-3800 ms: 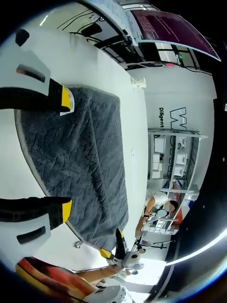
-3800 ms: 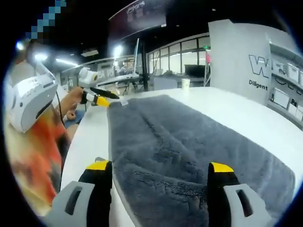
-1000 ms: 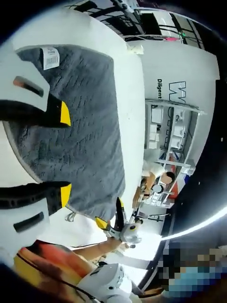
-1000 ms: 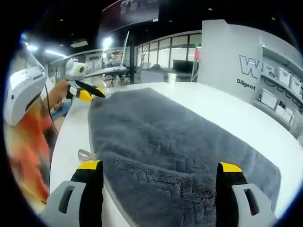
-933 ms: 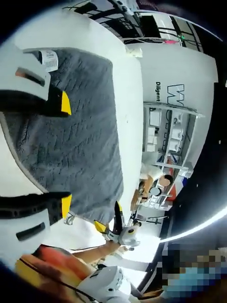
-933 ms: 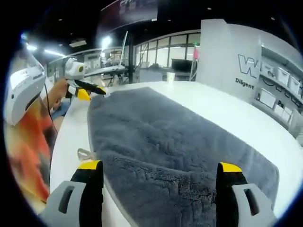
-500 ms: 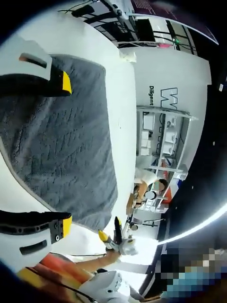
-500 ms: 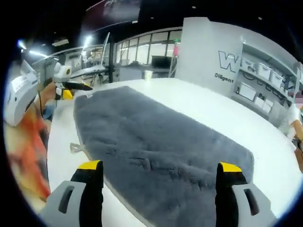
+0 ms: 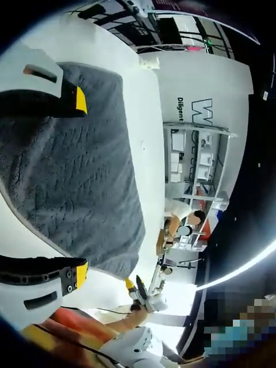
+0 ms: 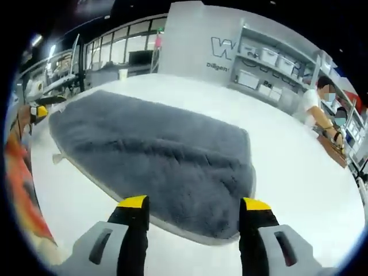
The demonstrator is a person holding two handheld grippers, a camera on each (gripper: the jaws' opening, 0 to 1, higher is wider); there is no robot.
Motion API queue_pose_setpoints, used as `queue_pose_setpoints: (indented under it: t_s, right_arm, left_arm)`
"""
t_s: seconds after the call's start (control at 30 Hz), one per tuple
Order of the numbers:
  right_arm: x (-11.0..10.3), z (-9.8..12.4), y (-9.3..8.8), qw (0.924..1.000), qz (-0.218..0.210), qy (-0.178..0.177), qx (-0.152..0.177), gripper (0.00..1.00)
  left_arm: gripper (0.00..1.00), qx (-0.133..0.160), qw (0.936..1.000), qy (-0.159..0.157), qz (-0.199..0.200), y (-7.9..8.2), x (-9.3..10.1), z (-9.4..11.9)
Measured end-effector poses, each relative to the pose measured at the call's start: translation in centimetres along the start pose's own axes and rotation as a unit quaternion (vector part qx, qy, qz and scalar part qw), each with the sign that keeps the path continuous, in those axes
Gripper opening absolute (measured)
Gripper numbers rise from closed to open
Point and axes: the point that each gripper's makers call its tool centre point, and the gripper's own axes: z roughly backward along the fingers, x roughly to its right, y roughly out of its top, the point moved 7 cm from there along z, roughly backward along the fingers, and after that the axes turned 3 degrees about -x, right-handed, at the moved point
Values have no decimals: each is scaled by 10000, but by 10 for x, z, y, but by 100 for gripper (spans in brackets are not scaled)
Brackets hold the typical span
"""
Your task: Open the folded towel by lifting each exposed corner and separating the folded layers until the towel lies flat within the target outline without major curled edges
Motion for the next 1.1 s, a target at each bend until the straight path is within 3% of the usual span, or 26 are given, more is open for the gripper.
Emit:
queue_pose_setpoints:
  t_s: [0.1, 0.23, 0.27, 0.37, 0.43, 0.7, 1.1]
  right_arm:
    - [3, -5, -6, 9998, -216, 19, -22, 49]
    - [10, -8, -14, 9993, -343, -83, -123, 15]
    - [12, -9, -16, 9991, -395, -106, -145, 12]
    - [13, -10, -20, 9981, -565, -67, -223, 11]
    - [12, -12, -26, 9978, -467, -59, -465, 7]
    - [13, -10, -28, 9964, -722, 38, -453, 2]
    - [15, -5, -31, 9962, -625, 145, -594, 1]
  left_arm:
    - [100, 47, 10000, -53, 24, 1, 1, 0]
    - [100, -40, 10000, 56, -9, -2, -2, 3]
    - [100, -54, 10000, 71, -24, -3, -2, 4]
    - [100, -61, 9999, 85, -39, -3, -2, 7]
    - [100, -41, 10000, 75, -23, -3, -2, 8]
    - [100, -6, 9999, 140, 42, -3, -5, 11]
    - [99, -35, 9997, 236, 74, -5, -9, 16]
